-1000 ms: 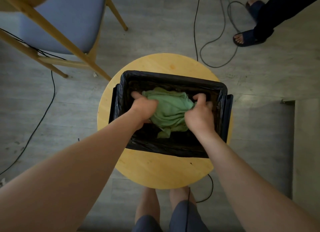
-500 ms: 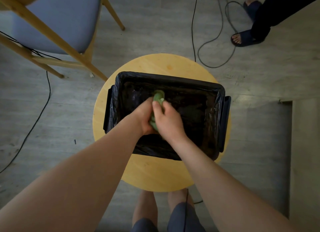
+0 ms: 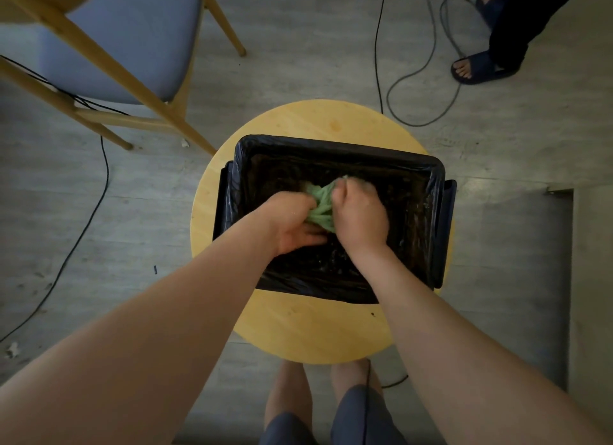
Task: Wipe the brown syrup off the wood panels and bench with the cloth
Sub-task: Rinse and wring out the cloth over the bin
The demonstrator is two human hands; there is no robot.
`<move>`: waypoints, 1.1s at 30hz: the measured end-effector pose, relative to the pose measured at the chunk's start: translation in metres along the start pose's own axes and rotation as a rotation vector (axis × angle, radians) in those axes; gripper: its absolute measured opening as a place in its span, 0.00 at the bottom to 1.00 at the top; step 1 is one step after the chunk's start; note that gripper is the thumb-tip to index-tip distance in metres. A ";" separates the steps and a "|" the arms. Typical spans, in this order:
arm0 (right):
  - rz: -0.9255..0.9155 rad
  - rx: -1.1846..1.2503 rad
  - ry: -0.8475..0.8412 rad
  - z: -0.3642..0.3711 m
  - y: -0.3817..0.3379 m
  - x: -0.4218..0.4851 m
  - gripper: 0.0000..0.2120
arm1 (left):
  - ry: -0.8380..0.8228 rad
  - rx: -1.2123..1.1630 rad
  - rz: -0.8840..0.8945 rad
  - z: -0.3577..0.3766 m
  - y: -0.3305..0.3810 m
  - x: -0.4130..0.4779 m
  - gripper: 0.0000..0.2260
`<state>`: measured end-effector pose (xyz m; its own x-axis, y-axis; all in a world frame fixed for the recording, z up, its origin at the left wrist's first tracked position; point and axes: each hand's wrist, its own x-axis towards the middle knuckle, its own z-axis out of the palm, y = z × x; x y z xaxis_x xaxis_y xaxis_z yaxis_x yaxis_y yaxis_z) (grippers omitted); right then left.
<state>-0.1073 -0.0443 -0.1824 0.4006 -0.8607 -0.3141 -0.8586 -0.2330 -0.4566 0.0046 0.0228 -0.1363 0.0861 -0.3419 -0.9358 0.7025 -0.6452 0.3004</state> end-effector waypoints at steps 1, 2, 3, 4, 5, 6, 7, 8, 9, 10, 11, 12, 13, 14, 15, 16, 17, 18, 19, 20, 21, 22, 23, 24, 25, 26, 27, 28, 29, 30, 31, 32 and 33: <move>0.148 0.058 -0.030 -0.002 -0.001 -0.001 0.21 | 0.034 0.098 -0.008 0.001 0.000 -0.001 0.13; 0.313 0.136 -0.092 -0.004 -0.003 -0.003 0.22 | 0.098 0.186 -0.004 0.000 0.002 0.001 0.15; 0.450 0.214 -0.169 -0.006 -0.007 -0.006 0.24 | 0.173 0.282 0.022 -0.003 0.004 0.002 0.19; 0.528 0.289 -0.245 -0.007 -0.010 -0.009 0.26 | 0.239 0.437 0.081 -0.005 0.005 0.002 0.22; 0.548 0.360 -0.312 -0.009 -0.013 -0.011 0.26 | 0.259 0.661 0.162 -0.007 0.006 0.002 0.25; 0.522 0.432 -0.365 -0.011 -0.014 -0.014 0.25 | 0.236 0.930 0.257 -0.010 0.006 0.004 0.29; 0.469 0.501 -0.401 -0.015 -0.015 -0.016 0.23 | 0.168 1.164 0.324 -0.012 0.005 0.006 0.33; 0.405 0.550 -0.422 -0.020 -0.017 -0.019 0.20 | 0.081 1.327 0.358 -0.015 0.005 0.008 0.38; 0.349 0.580 -0.434 -0.027 -0.019 -0.022 0.18 | 0.010 1.394 0.346 -0.016 0.005 0.008 0.43; 0.305 0.607 -0.442 -0.035 -0.020 -0.025 0.18 | -0.028 1.398 0.331 -0.016 0.005 0.007 0.47; 0.260 0.636 -0.450 -0.043 -0.022 -0.029 0.18 | -0.054 1.381 0.335 -0.017 0.006 0.006 0.49; 0.212 0.665 -0.459 -0.051 -0.023 -0.032 0.19 | -0.078 1.369 0.367 -0.016 0.007 0.003 0.48; 0.165 0.685 -0.469 -0.057 -0.025 -0.034 0.21 | -0.103 1.357 0.413 -0.016 0.008 -0.002 0.44; 0.126 0.699 -0.469 -0.062 -0.025 -0.036 0.22 | -0.120 1.314 0.459 -0.016 0.007 -0.004 0.36; 0.107 0.719 -0.448 -0.065 -0.026 -0.037 0.23 | -0.116 1.230 0.493 -0.016 0.005 -0.006 0.26; 0.122 0.748 -0.403 -0.065 -0.025 -0.036 0.23 | -0.105 1.112 0.502 -0.015 0.004 -0.009 0.18; 0.165 0.768 -0.344 -0.065 -0.024 -0.033 0.21 | -0.094 0.999 0.504 -0.014 0.002 -0.012 0.14; 0.223 0.764 -0.292 -0.062 -0.022 -0.029 0.20 | -0.075 0.924 0.519 -0.013 0.000 -0.014 0.12; 0.287 0.743 -0.267 -0.059 -0.021 -0.026 0.18 | -0.059 0.868 0.541 -0.011 -0.001 -0.016 0.11; 0.353 0.727 -0.272 -0.055 -0.019 -0.024 0.16 | -0.057 0.816 0.559 -0.008 -0.002 -0.018 0.11; 0.419 0.743 -0.301 -0.052 -0.018 -0.022 0.17 | -0.056 0.763 0.568 -0.006 -0.003 -0.020 0.11; 0.474 0.782 -0.344 -0.049 -0.016 -0.020 0.19 | -0.059 0.702 0.564 -0.004 -0.004 -0.023 0.12; 0.513 0.827 -0.395 -0.047 -0.016 -0.019 0.22 | -0.074 0.622 0.553 -0.003 -0.005 -0.024 0.13; 0.538 0.879 -0.453 -0.047 -0.015 -0.019 0.27 | -0.100 0.535 0.536 -0.003 -0.006 -0.025 0.15; 0.551 0.946 -0.516 -0.047 -0.014 -0.019 0.29 | -0.138 0.441 0.517 -0.002 -0.009 -0.026 0.17; 0.555 1.012 -0.566 -0.049 -0.014 -0.018 0.28 | -0.171 0.355 0.494 -0.002 -0.011 -0.025 0.19; 0.560 1.060 -0.587 -0.051 -0.016 -0.018 0.27 | -0.195 0.290 0.473 -0.001 -0.012 -0.025 0.20; 0.568 1.083 -0.578 -0.052 -0.017 -0.017 0.25 | -0.195 0.271 0.457 -0.001 -0.013 -0.025 0.21; 0.580 1.089 -0.545 -0.053 -0.019 -0.016 0.23 | -0.169 0.302 0.446 -0.002 -0.013 -0.024 0.20; 0.590 1.076 -0.501 -0.052 -0.021 -0.016 0.21 | -0.123 0.378 0.445 -0.004 -0.012 -0.024 0.20; 0.591 1.055 -0.467 -0.051 -0.022 -0.016 0.19 | -0.072 0.473 0.454 -0.007 -0.012 -0.024 0.19; 0.585 1.027 -0.440 -0.050 -0.022 -0.016 0.17 | -0.030 0.558 0.463 -0.010 -0.012 -0.024 0.20; 0.576 1.006 -0.411 -0.049 -0.022 -0.015 0.16 | -0.004 0.607 0.464 -0.013 -0.013 -0.024 0.22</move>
<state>-0.1102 -0.0481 -0.1267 0.2722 -0.4733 -0.8378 -0.3875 0.7430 -0.5457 0.0026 0.0476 -0.1201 0.2742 -0.6715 -0.6884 0.0829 -0.6967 0.7125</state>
